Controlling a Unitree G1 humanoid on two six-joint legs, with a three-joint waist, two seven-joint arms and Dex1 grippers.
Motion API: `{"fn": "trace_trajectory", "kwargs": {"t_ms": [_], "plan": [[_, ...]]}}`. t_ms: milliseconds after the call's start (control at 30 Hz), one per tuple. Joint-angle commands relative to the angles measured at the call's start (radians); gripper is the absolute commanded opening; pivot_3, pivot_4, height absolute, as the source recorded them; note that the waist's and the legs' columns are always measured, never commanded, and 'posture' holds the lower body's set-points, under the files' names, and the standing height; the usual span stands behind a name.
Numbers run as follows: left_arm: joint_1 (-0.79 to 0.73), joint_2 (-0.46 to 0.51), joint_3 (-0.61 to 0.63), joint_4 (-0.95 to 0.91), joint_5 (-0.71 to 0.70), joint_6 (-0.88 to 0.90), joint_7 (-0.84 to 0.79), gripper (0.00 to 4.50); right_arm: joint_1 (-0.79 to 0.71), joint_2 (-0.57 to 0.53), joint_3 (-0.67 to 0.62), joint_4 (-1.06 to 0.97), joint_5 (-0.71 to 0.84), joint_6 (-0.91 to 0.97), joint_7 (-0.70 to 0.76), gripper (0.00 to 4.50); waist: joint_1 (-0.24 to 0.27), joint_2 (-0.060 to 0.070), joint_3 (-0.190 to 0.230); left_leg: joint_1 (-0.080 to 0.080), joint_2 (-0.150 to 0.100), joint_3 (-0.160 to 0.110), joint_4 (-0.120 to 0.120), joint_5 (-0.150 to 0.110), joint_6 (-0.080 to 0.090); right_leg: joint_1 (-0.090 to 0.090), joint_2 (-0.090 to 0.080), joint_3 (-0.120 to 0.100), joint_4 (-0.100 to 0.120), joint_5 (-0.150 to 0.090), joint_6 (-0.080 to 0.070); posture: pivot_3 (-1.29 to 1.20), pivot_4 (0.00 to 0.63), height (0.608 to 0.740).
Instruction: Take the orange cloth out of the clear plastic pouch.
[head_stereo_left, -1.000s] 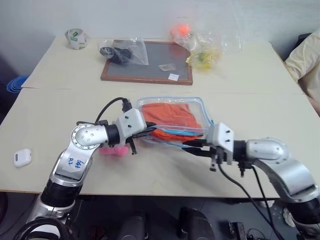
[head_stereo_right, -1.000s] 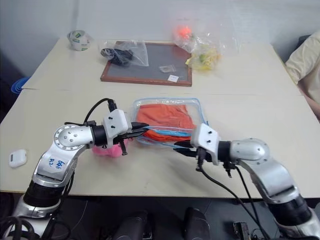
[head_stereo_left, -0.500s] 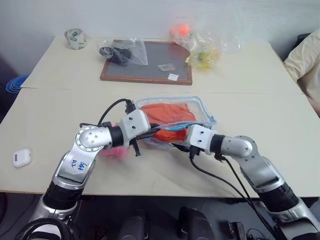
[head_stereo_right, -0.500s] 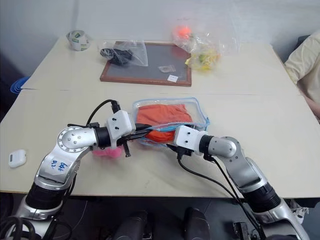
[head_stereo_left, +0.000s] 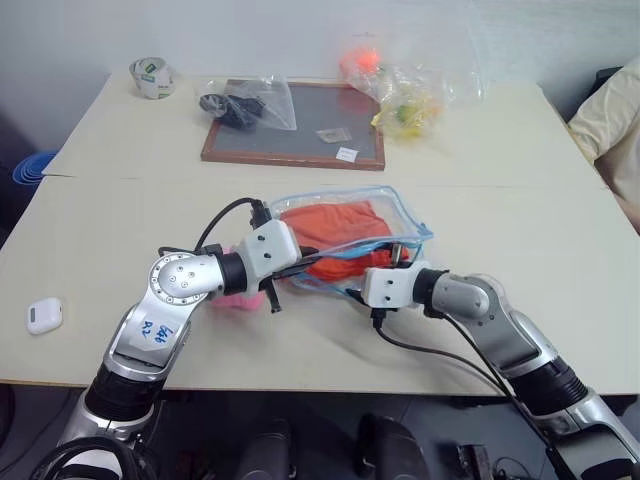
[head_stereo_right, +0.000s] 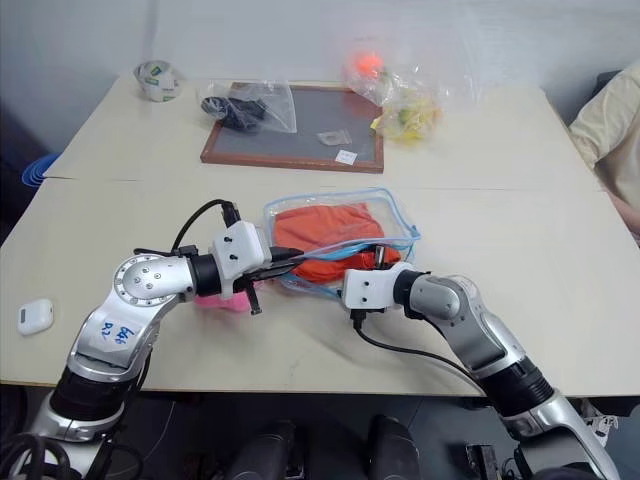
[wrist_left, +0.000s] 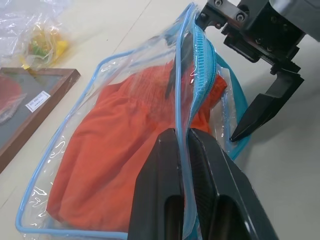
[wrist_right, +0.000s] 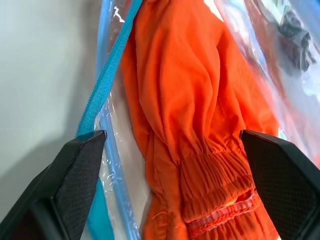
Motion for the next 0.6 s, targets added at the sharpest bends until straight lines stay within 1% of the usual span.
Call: {"fn": "trace_trajectory", "kwargs": {"t_ms": [33,167,300,367,433,500,567,600], "plan": [[-0.011,0.0,0.011,-0.033,-0.004,-0.009,0.014,0.38,-0.029,0.03,0.005,0.038,-0.06,0.003,-0.034,4.47,-0.001,0.0,0.0,0.0,0.0,0.0,0.0,0.0,0.0,0.0,0.0,0.0,0.0,0.0,0.0,0.0,0.15,0.74],[-0.007,-0.001,0.003,-0.042,-0.002,-0.007,0.018,0.38,-0.059,0.057,0.01,0.09,-0.1,-0.01,-0.053,4.47,-0.005,0.0,0.0,0.0,0.0,0.0,0.0,0.0,0.0,0.0,0.0,0.0,0.0,0.0,0.0,0.0,0.15,0.74],[-0.001,0.003,-0.001,-0.046,0.003,-0.011,0.018,0.38,-0.055,0.108,-0.047,0.069,0.021,0.082,0.007,4.47,-0.009,0.0,0.0,0.0,0.0,0.0,0.0,0.0,0.0,0.0,0.0,0.0,0.001,0.0,0.0,0.0,0.15,0.74],[0.007,0.007,0.0,-0.043,0.008,-0.016,0.02,0.38,-0.045,0.112,-0.072,0.029,0.087,0.131,0.058,4.1,-0.009,0.0,0.0,0.0,0.0,0.0,0.0,0.0,0.0,0.0,0.0,0.0,0.0,0.0,0.0,0.0,0.15,0.74],[0.018,0.018,-0.001,-0.033,0.029,-0.031,0.028,0.38,-0.026,0.107,-0.084,-0.024,0.142,0.198,0.115,3.57,-0.01,0.0,0.0,0.0,0.0,-0.001,0.0,0.0,0.0,0.0,0.0,0.0,0.0,0.0,0.0,0.0,0.15,0.74],[0.022,0.019,-0.002,-0.026,0.047,-0.043,0.04,0.38,-0.007,0.101,-0.091,-0.066,0.17,0.232,0.138,2.92,-0.011,0.0,0.0,0.0,0.0,-0.001,0.0,0.0,0.0,0.0,0.0,0.0,0.0,0.0,0.0,0.0,0.15,0.74],[0.022,0.009,0.003,-0.023,0.045,-0.036,0.051,0.38,0.01,0.1,-0.096,-0.096,0.181,0.258,0.145,2.92,-0.01,0.0,0.0,0.0,0.0,-0.001,-0.001,0.0,0.0,0.0,0.0,0.0,0.0,0.0,0.0,0.0,0.15,0.74],[0.021,0.004,0.006,-0.023,0.038,-0.031,0.053,0.78,0.017,0.1,-0.097,-0.108,0.181,0.267,0.144,2.86,-0.01,0.0,0.0,0.0,0.0,-0.001,-0.001,0.0,0.0,0.0,0.0,0.0,0.0,0.0,0.0,0.0,0.15,0.74]]}}
